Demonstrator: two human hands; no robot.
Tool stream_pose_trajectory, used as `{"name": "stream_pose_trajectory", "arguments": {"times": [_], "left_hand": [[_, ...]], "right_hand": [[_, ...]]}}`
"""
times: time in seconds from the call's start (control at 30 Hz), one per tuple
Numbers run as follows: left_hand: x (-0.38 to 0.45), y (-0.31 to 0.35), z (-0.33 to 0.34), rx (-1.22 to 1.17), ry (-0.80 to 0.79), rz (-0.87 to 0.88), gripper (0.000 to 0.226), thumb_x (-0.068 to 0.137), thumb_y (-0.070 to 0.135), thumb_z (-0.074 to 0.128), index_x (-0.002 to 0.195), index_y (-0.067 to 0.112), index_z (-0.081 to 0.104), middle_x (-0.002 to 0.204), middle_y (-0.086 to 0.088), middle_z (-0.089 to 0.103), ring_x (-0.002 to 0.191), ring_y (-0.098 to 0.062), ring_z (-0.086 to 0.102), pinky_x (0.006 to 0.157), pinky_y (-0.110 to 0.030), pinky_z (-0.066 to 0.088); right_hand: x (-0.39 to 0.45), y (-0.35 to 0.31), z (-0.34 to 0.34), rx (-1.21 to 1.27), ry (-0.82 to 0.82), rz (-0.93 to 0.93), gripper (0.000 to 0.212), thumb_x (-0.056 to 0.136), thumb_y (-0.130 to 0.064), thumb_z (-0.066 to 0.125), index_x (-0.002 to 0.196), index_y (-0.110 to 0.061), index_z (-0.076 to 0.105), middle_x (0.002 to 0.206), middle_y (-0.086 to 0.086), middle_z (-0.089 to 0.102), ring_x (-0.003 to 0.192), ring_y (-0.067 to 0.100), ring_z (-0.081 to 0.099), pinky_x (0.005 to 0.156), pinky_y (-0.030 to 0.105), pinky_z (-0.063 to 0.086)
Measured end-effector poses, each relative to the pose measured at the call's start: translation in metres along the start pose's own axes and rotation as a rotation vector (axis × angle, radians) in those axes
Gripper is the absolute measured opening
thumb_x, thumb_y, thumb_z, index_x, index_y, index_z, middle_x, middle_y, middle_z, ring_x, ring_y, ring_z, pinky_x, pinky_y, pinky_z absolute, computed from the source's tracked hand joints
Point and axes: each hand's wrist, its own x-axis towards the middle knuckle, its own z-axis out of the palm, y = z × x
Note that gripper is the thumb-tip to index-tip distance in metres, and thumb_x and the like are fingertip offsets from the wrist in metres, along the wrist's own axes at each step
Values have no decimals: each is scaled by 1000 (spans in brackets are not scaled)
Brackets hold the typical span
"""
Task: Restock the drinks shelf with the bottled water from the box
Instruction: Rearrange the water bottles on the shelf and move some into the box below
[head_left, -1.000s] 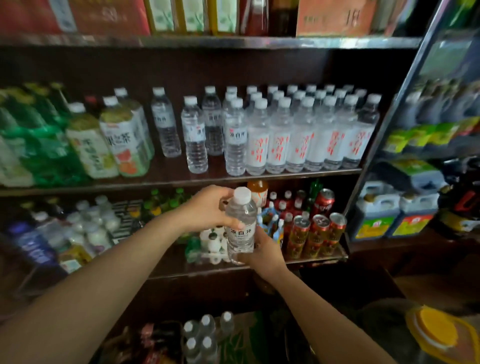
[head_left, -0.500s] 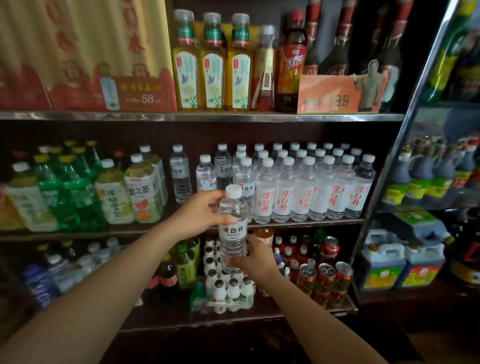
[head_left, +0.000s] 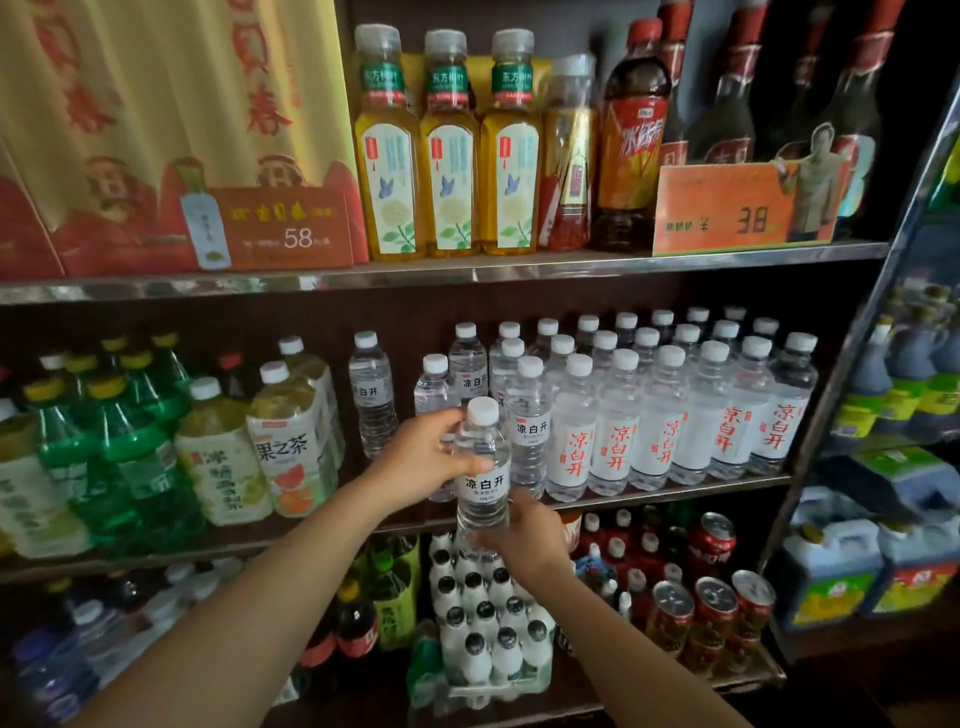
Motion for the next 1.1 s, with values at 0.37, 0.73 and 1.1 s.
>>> {"name": "stream_pose_trajectory", "arguments": {"times": [0.37,0.73,1.1], "left_hand": [[64,9,-22,399,37,55,78,67,17,83,135,21,44,113,3,57,94,-13,58,82,-23,45],[130,62,-48,887,-294,80,38,73,23,81,108,19,67,94,3,62,88,-17,62,84,-37,54],[177,40,-53,819,-277,70,38,76,16,78,112,15,65,105,-6,65,92,-21,62,88,-37,52]], "right_hand": [[48,-2,27,-146,191,-43,60,75,-30,79,128,-21,54,125,-3,49,111,18,54,93,28,46],[66,0,57,-63,373,-19,26,83,-19,73,82,-20,47,81,-4,58,72,12,54,60,17,37],[102,-2,74,-4,391,-52,19,93,-8,51,98,-13,69,88,2,70,77,15,63,73,27,52]]}}
